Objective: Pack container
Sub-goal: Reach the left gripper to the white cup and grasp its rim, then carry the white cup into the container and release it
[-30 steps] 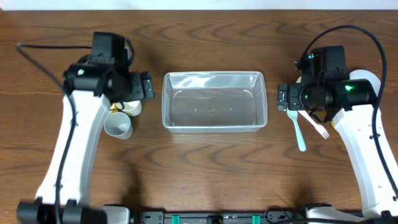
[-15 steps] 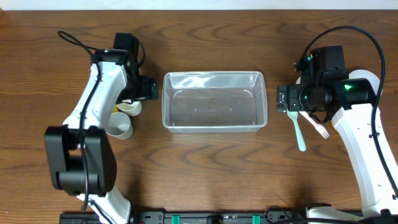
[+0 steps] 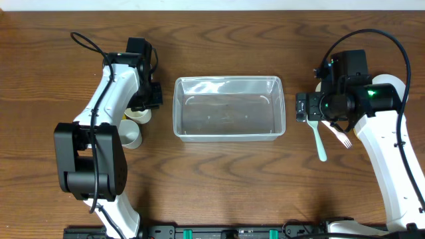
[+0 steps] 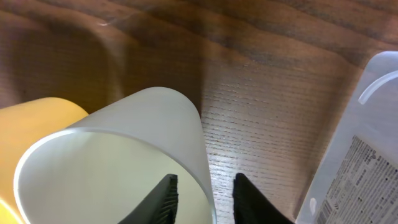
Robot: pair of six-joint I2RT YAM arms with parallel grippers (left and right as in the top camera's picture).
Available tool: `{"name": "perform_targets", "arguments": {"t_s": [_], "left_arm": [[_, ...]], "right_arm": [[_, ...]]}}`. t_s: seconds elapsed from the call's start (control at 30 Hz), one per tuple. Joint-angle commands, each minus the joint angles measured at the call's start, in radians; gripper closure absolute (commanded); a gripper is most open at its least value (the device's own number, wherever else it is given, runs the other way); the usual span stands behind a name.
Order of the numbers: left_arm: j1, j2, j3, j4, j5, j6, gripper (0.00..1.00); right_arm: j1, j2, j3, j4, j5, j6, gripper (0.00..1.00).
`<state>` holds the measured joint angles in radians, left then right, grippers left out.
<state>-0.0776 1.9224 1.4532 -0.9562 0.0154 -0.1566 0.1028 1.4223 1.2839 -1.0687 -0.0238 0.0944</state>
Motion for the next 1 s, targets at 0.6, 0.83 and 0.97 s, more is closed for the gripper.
{"name": "perform_targets", "arguments": {"t_s": [0.6, 0.83, 0.97], "left_arm": [[-0.022, -0.075, 0.079, -0.011, -0.013, 0.006, 0.94], [-0.14, -0.207, 0.294, -0.166, -0.012, 0.005, 0.94], [-0.277, -0.264, 0.325, -0.188, -0.012, 0.005, 0.94]], "right_arm": [[-0.006, 0.005, 0.016, -0.005, -0.003, -0.013, 0.01], [-0.006, 0.005, 0.016, -0.005, -0.003, -0.014, 0.01], [-0.006, 0.005, 0.016, -0.005, -0.003, -0.014, 0.01]]}}
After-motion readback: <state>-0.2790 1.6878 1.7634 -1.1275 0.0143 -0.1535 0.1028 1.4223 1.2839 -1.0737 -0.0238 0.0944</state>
